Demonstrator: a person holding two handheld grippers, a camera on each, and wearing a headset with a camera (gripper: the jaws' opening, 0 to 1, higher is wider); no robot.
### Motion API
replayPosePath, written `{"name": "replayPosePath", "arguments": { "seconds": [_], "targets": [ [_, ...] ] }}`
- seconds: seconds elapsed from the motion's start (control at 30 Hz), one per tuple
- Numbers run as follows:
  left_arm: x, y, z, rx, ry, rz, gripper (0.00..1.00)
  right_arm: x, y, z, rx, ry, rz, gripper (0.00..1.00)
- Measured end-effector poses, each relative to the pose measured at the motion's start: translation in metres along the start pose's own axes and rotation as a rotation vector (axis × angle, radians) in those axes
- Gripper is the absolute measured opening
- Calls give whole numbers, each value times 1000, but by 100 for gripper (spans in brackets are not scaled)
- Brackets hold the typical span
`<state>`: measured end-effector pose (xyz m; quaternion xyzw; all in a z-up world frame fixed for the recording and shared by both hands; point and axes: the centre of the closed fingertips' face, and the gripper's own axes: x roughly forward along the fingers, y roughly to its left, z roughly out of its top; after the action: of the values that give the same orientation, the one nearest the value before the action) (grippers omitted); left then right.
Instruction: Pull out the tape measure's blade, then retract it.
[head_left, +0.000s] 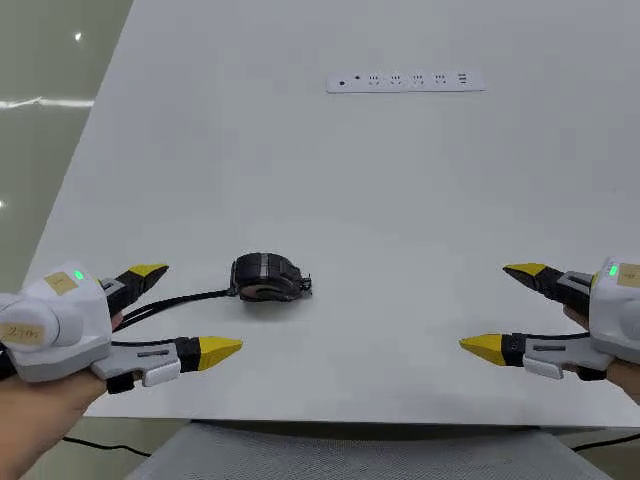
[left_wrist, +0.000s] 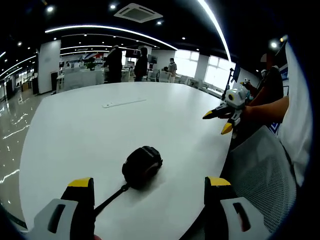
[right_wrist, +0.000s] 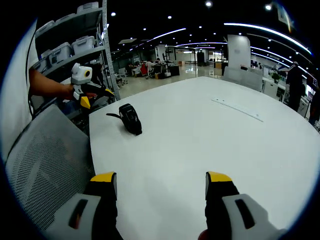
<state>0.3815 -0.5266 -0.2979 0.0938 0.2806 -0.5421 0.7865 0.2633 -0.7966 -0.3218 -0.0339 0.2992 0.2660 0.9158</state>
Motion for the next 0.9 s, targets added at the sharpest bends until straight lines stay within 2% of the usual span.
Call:
{"name": "replayPosePath", "arguments": {
  "seconds": [0.27, 0.6, 0.9],
  "targets": [
    [14, -2, 2, 25, 19, -41, 87, 15, 7, 2, -21, 12, 45, 72],
    [29, -1, -2, 71, 58, -88, 85, 33, 10, 1, -29, 20, 92, 71],
    [43, 1, -6, 124, 88, -122, 78, 44, 12, 5, -32, 22, 119, 70]
  ]
}}
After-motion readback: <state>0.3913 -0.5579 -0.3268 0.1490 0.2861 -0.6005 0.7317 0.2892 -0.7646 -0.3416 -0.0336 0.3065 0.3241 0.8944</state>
